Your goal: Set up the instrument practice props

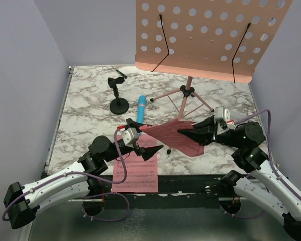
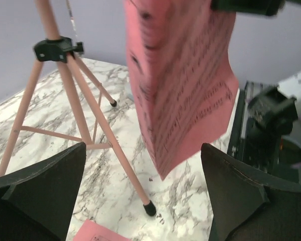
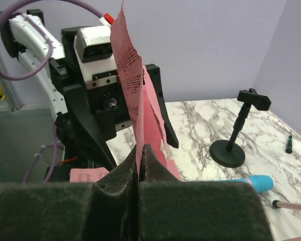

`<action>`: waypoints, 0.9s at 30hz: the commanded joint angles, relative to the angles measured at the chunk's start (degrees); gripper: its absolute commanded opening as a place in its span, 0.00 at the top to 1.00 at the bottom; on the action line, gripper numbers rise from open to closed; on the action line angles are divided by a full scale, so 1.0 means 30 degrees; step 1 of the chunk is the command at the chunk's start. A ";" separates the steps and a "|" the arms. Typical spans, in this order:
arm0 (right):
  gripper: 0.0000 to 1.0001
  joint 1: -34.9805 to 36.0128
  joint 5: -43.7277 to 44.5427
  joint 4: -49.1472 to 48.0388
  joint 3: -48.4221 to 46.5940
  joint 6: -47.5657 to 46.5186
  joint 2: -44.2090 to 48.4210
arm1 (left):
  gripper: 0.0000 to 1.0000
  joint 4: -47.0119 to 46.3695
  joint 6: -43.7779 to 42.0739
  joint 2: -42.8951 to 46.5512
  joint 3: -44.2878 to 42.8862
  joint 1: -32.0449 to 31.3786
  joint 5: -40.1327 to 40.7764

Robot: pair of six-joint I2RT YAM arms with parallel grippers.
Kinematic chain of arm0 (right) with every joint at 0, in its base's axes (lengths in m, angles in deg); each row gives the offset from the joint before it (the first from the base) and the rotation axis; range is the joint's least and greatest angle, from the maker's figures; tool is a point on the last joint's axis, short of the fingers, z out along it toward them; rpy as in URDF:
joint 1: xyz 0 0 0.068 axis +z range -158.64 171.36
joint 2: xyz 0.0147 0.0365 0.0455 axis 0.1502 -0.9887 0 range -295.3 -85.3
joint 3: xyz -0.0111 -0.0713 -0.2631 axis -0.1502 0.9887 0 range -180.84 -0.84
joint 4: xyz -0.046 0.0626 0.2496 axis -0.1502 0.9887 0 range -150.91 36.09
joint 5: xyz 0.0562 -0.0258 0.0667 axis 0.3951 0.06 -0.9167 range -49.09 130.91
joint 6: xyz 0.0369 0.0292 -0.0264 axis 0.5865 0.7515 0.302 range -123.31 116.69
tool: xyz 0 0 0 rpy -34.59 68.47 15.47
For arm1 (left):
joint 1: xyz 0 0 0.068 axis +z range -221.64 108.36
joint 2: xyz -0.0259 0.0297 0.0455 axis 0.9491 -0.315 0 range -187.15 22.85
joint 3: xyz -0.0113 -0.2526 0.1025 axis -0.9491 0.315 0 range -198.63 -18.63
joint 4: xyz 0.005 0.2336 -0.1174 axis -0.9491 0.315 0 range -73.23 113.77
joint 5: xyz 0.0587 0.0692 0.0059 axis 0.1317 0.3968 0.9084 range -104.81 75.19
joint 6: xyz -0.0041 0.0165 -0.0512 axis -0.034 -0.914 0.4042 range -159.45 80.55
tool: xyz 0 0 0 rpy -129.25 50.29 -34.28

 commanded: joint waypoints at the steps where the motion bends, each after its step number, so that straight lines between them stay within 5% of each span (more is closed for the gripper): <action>1: 0.99 0.0077 -0.2803 0.2488 -0.1365 -0.1449 0.0312 | 0.03 0.0239 -0.3324 -0.0131 -0.0169 0.0566 -0.4966; 10: 0.99 0.0072 -0.6466 0.2369 -0.2261 -0.0732 -0.0633 | 0.05 -0.4267 -0.2938 -0.1426 -0.0501 0.0608 -1.1068; 16: 0.99 0.0070 -0.2460 0.1696 -0.1886 -0.0075 -0.0077 | 0.17 -0.4298 -0.1511 -0.1381 -0.1354 0.0545 -1.2918; 22: 0.99 0.0070 0.1585 0.1441 -0.1318 0.0222 0.0716 | 0.47 -0.4296 -0.0646 -0.0242 -0.0762 0.0513 -1.2133; 27: 0.99 0.0084 0.2373 0.1570 -0.1315 0.0422 0.0556 | 0.49 -0.4296 -0.0115 0.0883 -0.0182 0.0520 -1.0750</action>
